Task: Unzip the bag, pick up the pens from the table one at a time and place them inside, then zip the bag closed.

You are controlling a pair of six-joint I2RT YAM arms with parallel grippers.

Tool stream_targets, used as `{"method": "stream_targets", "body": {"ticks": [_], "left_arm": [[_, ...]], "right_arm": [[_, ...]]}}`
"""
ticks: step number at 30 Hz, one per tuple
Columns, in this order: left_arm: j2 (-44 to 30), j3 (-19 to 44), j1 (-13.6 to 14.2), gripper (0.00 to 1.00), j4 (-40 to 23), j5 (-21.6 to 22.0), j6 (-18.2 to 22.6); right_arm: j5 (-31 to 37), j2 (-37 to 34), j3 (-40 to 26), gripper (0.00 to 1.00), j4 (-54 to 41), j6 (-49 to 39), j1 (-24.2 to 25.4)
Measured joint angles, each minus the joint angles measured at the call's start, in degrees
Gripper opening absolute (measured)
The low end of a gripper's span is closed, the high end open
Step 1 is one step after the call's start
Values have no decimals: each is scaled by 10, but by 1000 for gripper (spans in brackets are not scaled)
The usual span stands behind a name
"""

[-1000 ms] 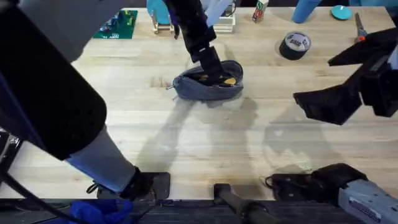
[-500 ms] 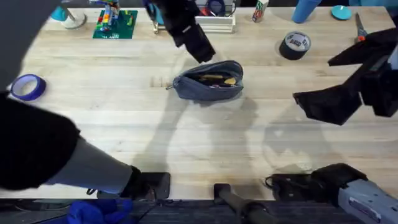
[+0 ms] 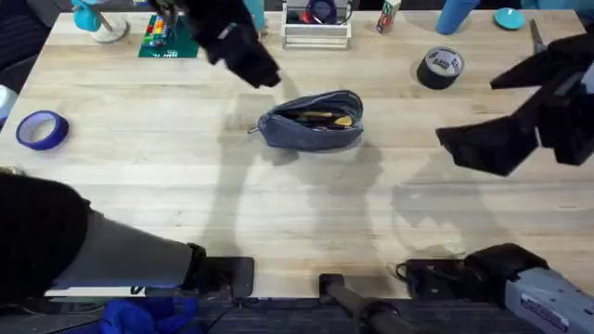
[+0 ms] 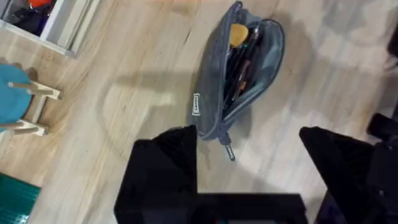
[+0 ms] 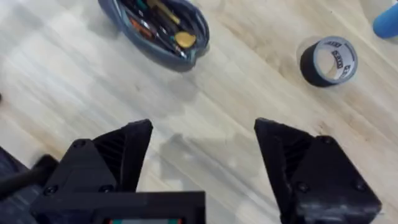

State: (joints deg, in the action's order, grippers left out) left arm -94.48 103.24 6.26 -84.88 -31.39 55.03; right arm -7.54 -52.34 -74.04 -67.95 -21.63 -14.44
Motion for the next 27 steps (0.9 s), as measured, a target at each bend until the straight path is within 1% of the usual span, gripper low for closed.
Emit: {"method": "stream_targets", "body": {"ticks": [2, 5, 7, 11, 14, 17, 21, 22, 27], "left_arm": [[1, 0, -27, 995, -16, -27, 29], [1, 0, -76, 994, -40, -72, 76], [1, 0, -109, 994, -67, -102, 114], [1, 0, -175, 994, -114, -162, 203], [1, 0, -212, 993, -120, -189, 259], [1, -2, -231, 993, -120, -205, 307], [1, -33, -238, 993, -120, -218, 373], [0, -66, -239, 993, -121, -220, 422], [-16, -91, -239, 993, -122, -220, 484]], "right_arm": [[-6, 0, 0, 996, 10, 10, 0], [-22, -4, 0, 996, 18, 24, 0], [-29, -12, 0, 996, 22, 39, 0], [-35, -36, 0, 996, 35, 74, 0], [-39, -50, 0, 996, 42, 93, 0], [-41, -55, 0, 996, 53, 106, 0], [-41, -55, 0, 996, 66, 113, 0], [-41, -55, 0, 996, 75, 114, 0], [-41, -55, 0, 996, 89, 116, 0]]}}
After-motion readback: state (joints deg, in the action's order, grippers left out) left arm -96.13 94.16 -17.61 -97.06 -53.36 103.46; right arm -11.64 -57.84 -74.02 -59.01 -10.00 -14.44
